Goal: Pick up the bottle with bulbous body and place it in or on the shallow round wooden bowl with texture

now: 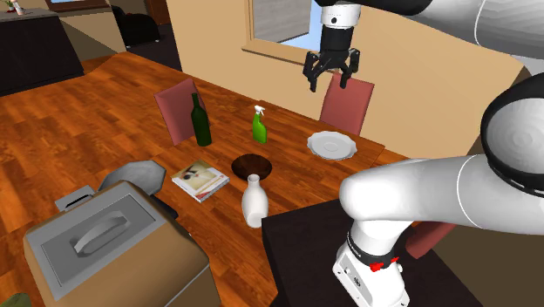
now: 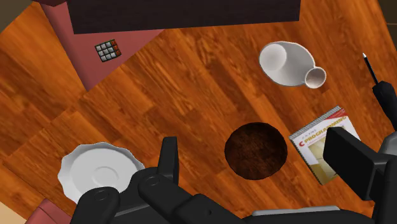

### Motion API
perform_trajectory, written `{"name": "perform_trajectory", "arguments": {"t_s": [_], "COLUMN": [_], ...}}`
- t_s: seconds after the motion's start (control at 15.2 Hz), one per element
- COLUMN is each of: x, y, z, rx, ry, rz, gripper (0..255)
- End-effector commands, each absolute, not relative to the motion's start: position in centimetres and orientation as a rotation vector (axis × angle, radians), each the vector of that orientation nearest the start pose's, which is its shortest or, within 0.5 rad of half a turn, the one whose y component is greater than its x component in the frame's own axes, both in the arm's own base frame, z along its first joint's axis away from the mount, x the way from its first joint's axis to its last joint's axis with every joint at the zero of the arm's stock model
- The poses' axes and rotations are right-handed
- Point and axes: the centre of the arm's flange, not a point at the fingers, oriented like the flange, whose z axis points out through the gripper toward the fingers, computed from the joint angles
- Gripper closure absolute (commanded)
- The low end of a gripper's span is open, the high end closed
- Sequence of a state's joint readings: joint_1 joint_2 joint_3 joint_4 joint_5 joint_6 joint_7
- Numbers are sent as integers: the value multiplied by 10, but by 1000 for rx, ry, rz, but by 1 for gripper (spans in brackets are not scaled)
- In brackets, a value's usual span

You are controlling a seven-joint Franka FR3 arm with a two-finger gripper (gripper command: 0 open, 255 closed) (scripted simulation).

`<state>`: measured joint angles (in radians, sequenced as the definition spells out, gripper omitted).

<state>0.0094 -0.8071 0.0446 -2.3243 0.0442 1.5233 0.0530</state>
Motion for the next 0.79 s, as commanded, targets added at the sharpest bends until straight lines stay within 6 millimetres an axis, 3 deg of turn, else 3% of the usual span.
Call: {"name": "perform_trajectory", "arguments": {"t_s": [0.0, 0.73], "x": [296, 311], "y": [26, 106], "z": [607, 487], "rx": [-3129, -3133], "ry": [16, -21], "rz": [-8, -33], "gripper": [0, 0]}}
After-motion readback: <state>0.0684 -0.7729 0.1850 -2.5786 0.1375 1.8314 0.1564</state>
